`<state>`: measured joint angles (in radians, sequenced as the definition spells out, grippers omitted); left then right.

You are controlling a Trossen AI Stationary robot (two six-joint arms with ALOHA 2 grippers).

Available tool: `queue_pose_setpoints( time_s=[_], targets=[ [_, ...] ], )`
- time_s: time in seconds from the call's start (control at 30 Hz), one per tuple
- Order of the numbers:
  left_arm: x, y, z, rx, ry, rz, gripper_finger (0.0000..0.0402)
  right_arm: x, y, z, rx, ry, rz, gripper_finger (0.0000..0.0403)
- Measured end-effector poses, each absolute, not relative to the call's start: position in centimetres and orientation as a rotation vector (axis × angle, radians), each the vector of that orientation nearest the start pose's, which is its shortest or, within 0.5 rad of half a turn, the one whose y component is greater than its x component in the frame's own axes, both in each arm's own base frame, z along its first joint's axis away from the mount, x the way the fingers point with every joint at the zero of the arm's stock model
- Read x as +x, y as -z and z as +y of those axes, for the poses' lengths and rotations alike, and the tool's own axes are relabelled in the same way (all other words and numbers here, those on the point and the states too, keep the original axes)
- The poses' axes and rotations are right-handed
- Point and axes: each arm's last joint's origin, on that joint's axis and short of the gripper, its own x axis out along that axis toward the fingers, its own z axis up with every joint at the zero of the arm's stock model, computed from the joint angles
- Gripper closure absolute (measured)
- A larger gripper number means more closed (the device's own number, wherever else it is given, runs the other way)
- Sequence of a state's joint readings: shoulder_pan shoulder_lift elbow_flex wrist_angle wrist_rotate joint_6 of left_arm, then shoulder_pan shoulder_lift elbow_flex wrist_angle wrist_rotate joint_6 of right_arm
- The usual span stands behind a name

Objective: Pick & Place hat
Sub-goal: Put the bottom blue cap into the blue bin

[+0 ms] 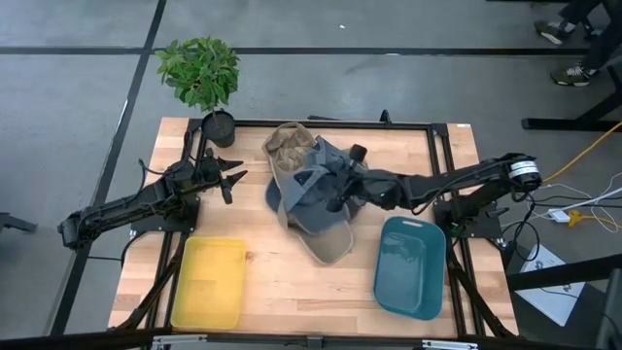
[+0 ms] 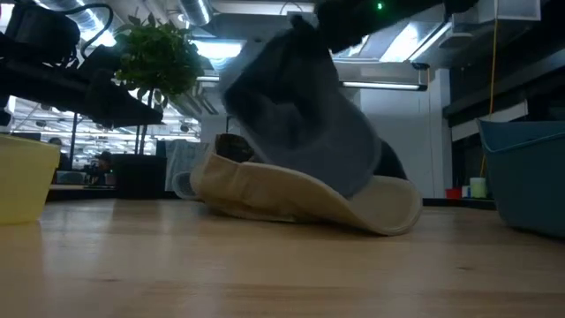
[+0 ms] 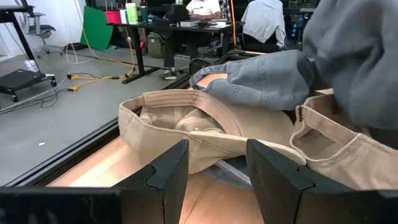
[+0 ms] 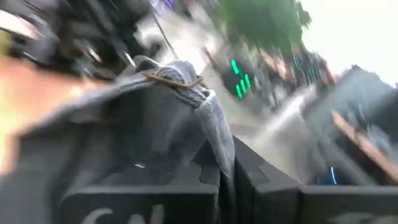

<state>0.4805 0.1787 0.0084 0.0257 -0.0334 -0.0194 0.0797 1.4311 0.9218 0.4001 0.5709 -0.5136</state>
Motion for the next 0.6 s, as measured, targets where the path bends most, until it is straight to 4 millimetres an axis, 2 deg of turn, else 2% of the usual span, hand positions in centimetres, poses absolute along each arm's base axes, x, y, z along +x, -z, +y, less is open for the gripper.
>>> queue_pose_setpoints(
  time_s=[0.07,0.17,0.23,0.33,0.5,0.6],
  targets=[
    [9.5,-15.4,5.1,-0.103,-0.517,0.123,0.0245,31.7,-29.7,1.1,-0.598,0.292,0.149,0.0393],
    [9.5,-15.4,5.0,-0.222,-0.524,0.092,0.0245,31.2,-31.0,0.8,-0.591,0.08,0.005,0.0391],
    [9.5,-15.4,5.0,-0.284,-0.527,0.074,0.0245,30.8,-32.1,0.2,-0.542,0.088,-0.072,0.0392],
    [9.5,-15.7,5.1,-0.31,-0.525,0.038,0.0245,30.7,-32.6,-0.7,-0.509,0.183,-0.09,0.0394],
    [9.6,-16.0,5.1,-0.311,-0.52,0.003,0.0245,30.8,-32.5,-1.0,-0.484,-0.027,-0.153,0.0394],
    [9.6,-15.9,5.0,-0.387,-0.488,-0.003,0.0245,30.8,-32.9,-1.0,-0.463,-0.04,-0.198,0.0394]
  ],
)
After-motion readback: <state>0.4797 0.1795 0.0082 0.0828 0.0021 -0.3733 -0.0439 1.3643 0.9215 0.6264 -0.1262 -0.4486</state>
